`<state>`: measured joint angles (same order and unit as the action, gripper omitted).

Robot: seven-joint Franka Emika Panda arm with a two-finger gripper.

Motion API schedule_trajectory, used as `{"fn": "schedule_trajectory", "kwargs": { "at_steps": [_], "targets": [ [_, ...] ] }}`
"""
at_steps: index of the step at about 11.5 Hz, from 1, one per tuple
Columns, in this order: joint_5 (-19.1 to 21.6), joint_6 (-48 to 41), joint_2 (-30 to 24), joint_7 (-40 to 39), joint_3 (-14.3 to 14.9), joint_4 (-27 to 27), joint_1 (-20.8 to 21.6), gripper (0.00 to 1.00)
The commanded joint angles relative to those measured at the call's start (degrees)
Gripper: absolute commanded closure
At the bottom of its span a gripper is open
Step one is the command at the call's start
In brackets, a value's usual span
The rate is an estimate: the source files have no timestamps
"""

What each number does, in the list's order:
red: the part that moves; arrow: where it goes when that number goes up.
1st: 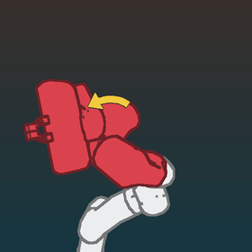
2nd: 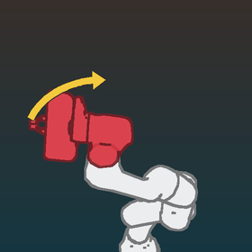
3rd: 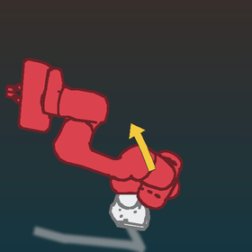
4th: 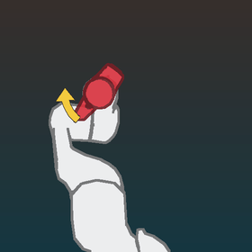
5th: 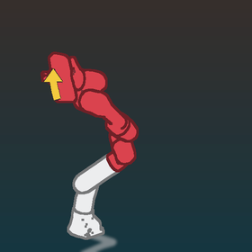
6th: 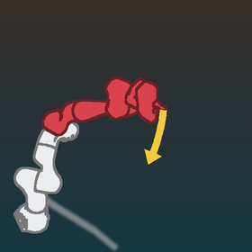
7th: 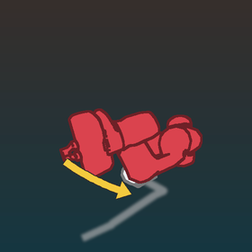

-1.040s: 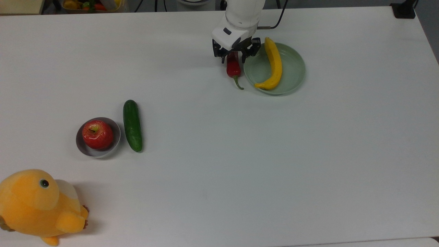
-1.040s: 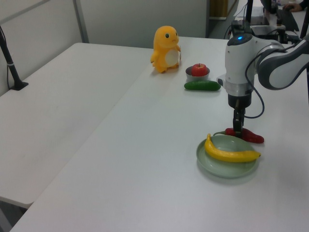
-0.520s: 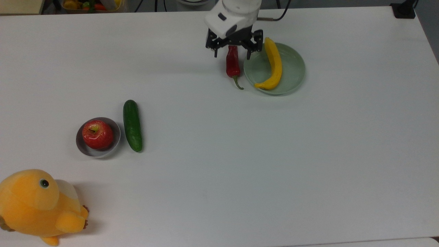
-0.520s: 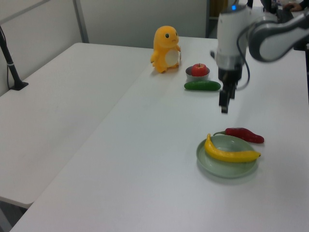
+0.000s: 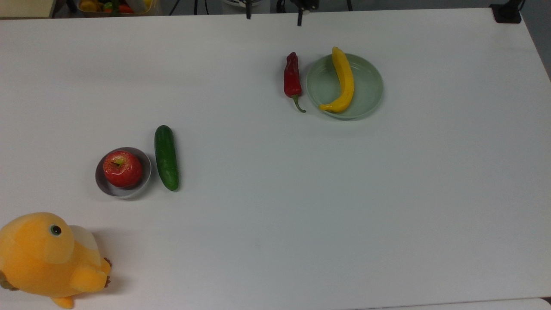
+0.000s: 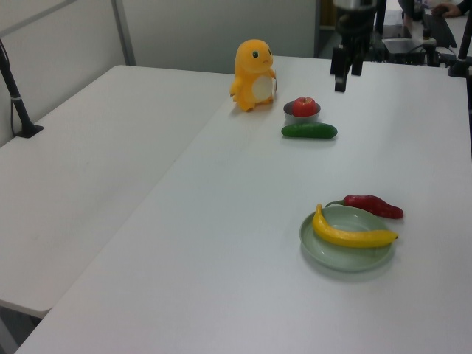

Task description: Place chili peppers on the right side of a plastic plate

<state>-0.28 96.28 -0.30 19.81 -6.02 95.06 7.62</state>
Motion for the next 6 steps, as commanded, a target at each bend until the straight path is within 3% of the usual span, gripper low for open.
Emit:
{"fn": "schedule_trajectory", "kwargs": {
  "at_steps": [1,3,6],
  "targets": [
    [1.94,-2.06,-2.59,-0.12,5.65,-1.01,1.26,0.0],
    [2.65,-1.71,-3.39,-7.46,9.35,-0.66,3.01,0.0],
    [3.53,1.09,-3.12,-21.09,11.82,-0.49,3.28,0.0]
  ]
}}
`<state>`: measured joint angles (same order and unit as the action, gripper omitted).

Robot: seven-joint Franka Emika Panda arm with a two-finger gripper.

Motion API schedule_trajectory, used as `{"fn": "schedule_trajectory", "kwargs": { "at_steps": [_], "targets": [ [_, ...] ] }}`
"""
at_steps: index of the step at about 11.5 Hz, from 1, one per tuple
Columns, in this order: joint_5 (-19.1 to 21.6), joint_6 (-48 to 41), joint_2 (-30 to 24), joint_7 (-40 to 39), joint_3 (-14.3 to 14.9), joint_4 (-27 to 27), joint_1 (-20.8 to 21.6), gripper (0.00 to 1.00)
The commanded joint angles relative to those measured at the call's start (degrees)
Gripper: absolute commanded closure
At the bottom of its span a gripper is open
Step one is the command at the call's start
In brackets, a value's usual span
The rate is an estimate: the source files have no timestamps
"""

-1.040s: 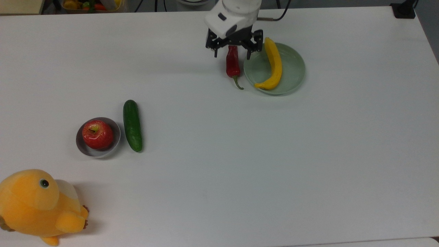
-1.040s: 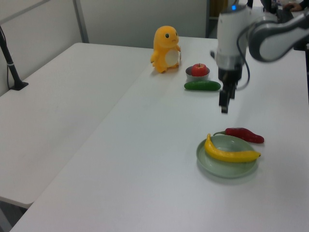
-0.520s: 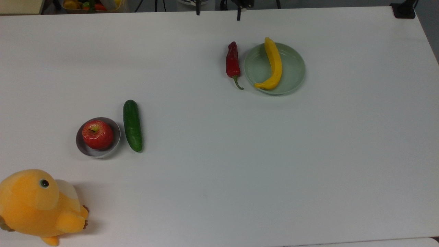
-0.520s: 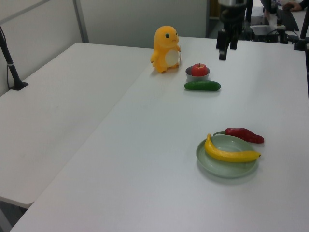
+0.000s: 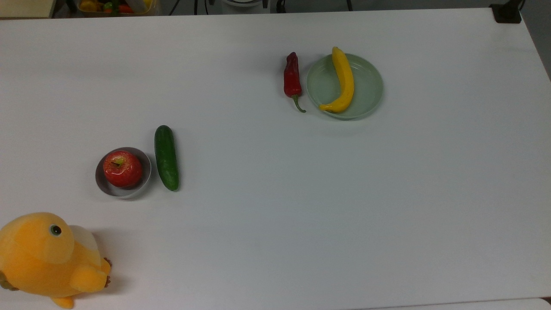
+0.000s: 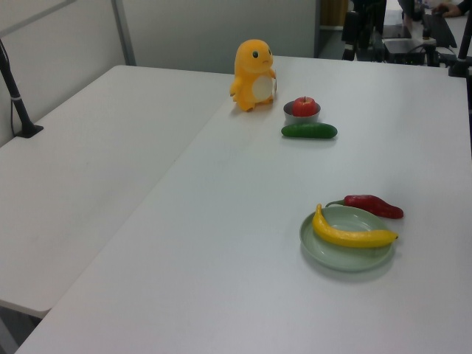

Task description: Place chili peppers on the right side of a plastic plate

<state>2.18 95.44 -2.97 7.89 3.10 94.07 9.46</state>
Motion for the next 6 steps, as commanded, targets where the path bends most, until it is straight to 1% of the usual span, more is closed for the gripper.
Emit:
{"fn": "schedule_trajectory", "kwargs": {
  "at_steps": [1,6],
  "targets": [
    [1.16,2.29,-0.11,-10.51,3.22,0.42,1.43,0.0],
    [1.08,2.47,-0.11,-10.7,3.31,0.42,1.43,0.0]
  ]
}}
